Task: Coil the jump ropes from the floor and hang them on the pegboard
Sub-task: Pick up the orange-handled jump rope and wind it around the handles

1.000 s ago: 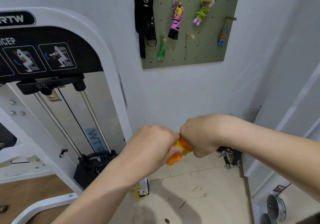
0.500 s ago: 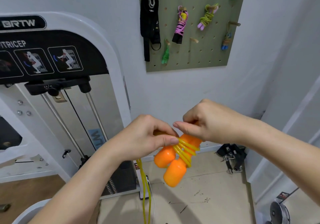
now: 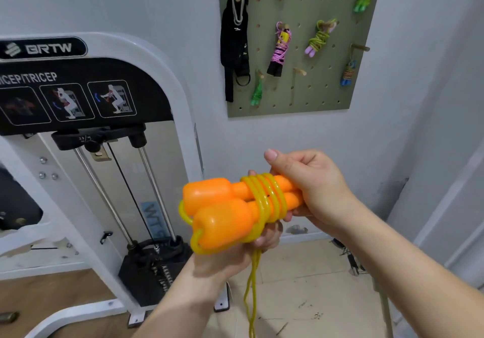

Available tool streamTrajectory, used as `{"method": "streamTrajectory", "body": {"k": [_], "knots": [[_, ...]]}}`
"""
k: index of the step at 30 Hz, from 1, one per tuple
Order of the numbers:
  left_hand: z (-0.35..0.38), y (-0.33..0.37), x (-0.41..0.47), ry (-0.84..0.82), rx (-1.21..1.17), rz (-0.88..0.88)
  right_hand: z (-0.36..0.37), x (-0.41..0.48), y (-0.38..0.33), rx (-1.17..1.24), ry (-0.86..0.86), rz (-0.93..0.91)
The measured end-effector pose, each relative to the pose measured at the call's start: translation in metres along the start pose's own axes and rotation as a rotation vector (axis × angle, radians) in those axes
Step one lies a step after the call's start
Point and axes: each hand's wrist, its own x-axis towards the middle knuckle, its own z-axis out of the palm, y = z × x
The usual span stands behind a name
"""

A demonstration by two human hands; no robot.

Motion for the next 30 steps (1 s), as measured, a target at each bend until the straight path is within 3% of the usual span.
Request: {"method": "streamTrajectory", "body": {"k": [3, 6, 9, 12, 17, 21, 23, 25, 27, 30], "knots": [[0.028, 0.003, 0.004, 0.388, 0.205, 0.216, 0.006, 0.005, 0.016, 0.129, 0.157, 0.033], [0.025, 0.004, 0.010, 0.568, 0.366, 0.359, 0.008, 0.013, 0.024, 0.208, 0.314, 0.029], [0.022, -0.006, 0.005, 0.606, 0.576, 0.356, 0.002, 0.024, 0.035, 0.138, 0.470, -0.003], [0.020, -0.014, -0.002, 0.648, 0.960, 0.363, -0.002, 0.029, 0.050, 0.013, 0.577, -0.047], [0.022, -0.007, -0.007, 0.779, 1.465, 0.356, -0.002, 0.031, 0.065, -0.217, 0.624, -0.162], [0.026, -0.008, -0.012, 0.692, 2.069, 0.359, 0.003, 0.035, 0.070, -0.522, 0.646, -0.324], [0.023, -0.004, -0.012, 0.696, 2.255, 0.377, 0.004, 0.034, 0.072, -0.689, 0.634, -0.383], [0.019, 0.003, -0.014, 0.685, 2.232, 0.415, 0.003, 0.033, 0.071, -0.843, 0.625, -0.485], [0.021, 0.010, -0.017, 0.675, 2.031, 0.421, 0.002, 0.034, 0.066, -0.955, 0.616, -0.577], [0.025, 0.010, -0.012, 0.675, 1.235, 0.185, 0.001, 0.037, 0.062, -1.091, 0.616, -0.655]]}}
